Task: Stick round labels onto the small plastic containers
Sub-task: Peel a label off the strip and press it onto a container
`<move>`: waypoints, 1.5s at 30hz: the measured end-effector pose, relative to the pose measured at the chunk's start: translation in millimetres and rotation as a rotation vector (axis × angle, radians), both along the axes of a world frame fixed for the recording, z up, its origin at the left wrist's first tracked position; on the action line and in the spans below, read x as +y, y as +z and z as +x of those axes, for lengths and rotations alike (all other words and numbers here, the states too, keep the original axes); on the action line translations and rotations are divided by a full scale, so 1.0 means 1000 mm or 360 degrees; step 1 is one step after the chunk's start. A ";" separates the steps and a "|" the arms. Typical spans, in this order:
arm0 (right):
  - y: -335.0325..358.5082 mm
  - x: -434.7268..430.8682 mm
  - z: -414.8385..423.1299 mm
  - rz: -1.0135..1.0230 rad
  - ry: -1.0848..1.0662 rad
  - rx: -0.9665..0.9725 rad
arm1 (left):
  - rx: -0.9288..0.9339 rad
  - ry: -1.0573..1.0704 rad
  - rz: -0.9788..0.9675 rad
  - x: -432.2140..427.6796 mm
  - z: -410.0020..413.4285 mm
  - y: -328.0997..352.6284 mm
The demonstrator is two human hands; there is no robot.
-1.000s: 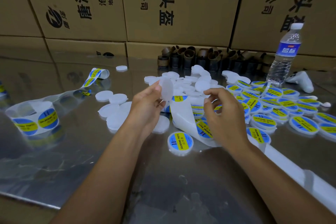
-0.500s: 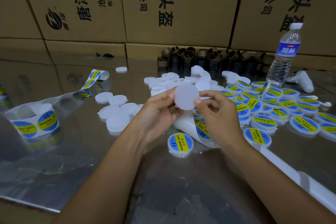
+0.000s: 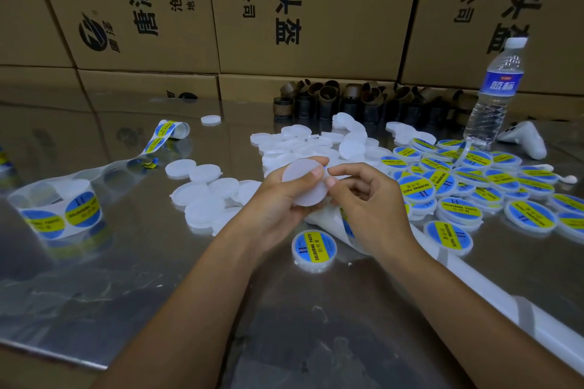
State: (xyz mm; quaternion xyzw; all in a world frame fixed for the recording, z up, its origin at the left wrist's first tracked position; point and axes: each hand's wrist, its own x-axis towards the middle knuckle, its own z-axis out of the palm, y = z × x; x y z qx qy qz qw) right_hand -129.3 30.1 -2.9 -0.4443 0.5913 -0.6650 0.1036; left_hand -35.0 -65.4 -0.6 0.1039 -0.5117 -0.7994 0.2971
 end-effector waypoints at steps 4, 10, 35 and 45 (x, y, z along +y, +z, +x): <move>-0.002 -0.002 -0.004 -0.0019 -0.0194 0.0090 | 0.0033 0.0144 0.0086 -0.002 -0.001 0.000; -0.014 -0.001 -0.007 0.0386 -0.0273 0.0642 | 0.0068 0.0298 0.0226 -0.006 -0.001 0.002; 0.012 0.007 -0.010 -0.0169 -0.0254 -0.0300 | -0.0347 0.0444 0.0121 -0.002 -0.004 0.002; 0.012 0.009 -0.007 -0.0045 0.0081 -0.0450 | -0.0314 0.0402 0.0096 -0.002 -0.005 0.003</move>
